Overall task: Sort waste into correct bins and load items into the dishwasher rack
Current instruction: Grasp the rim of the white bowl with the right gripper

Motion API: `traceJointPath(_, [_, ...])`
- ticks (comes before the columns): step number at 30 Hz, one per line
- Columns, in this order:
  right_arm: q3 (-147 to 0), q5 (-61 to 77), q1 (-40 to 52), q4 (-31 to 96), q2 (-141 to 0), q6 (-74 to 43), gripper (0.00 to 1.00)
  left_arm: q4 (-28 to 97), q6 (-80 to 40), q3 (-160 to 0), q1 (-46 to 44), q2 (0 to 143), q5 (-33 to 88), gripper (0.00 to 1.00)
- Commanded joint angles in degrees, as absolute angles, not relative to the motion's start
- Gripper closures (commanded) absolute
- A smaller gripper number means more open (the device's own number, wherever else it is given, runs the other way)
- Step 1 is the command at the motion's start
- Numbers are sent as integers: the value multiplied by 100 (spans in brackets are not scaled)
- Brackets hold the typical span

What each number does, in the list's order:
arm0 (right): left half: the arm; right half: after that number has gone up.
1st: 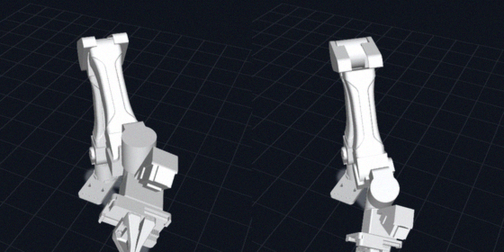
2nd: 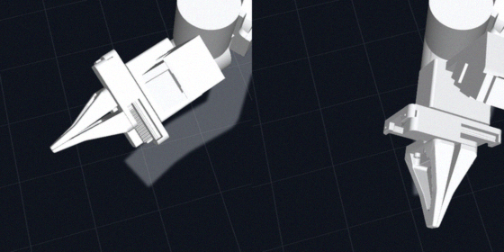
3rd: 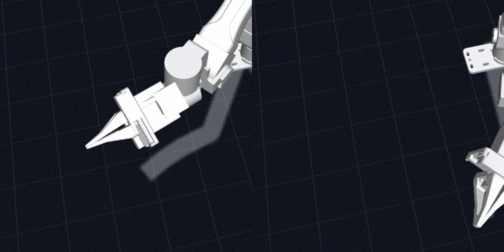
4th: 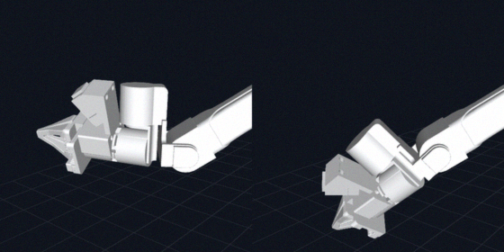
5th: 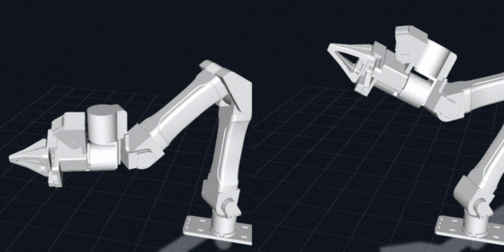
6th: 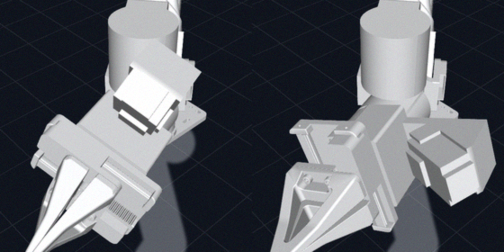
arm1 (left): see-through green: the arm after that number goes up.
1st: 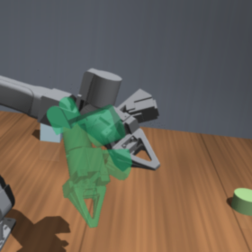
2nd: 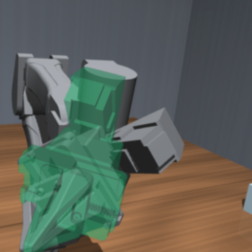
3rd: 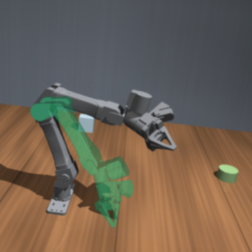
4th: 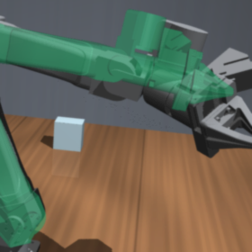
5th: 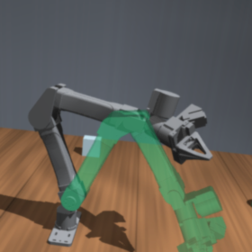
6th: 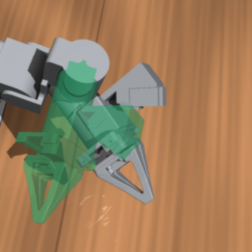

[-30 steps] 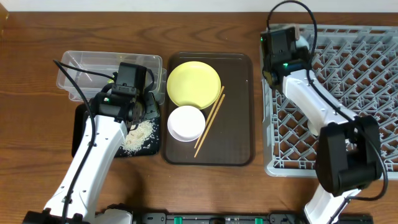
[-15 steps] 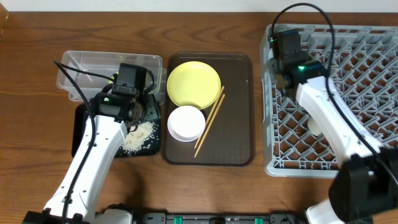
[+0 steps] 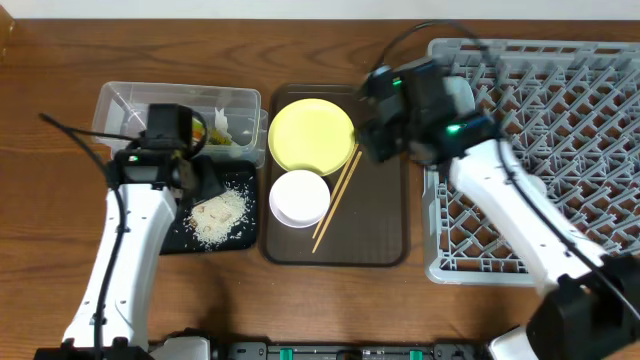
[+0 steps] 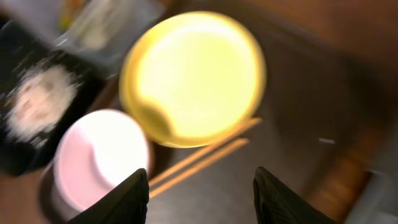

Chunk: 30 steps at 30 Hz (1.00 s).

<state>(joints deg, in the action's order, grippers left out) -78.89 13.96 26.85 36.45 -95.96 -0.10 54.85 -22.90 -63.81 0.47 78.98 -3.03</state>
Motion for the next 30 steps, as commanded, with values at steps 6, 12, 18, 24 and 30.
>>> traceJointPath(6, [-7870,1334,3544,3721,-10527,-969,51,5522,-2324,-6407,187,7824,-368,28])
traceJointPath(12, [-7870,1323,3835,3726,-11067,-1326,55,5522,-2324,-6407,187,7824,-368,28])
traceJointPath(18, [-7870,976,3920,3732,-11402,-1632,61,5522,-2324,-6407,187,7824,-366,28])
traceJointPath(24, [-7870,906,3918,3697,-11524,-1763,75,5520,-2324,-6407,187,7824,-366,28])
traceJointPath(30, [-7870,805,3896,3712,-11518,-1780,86,5522,-2324,-6403,187,7824,-366,28])
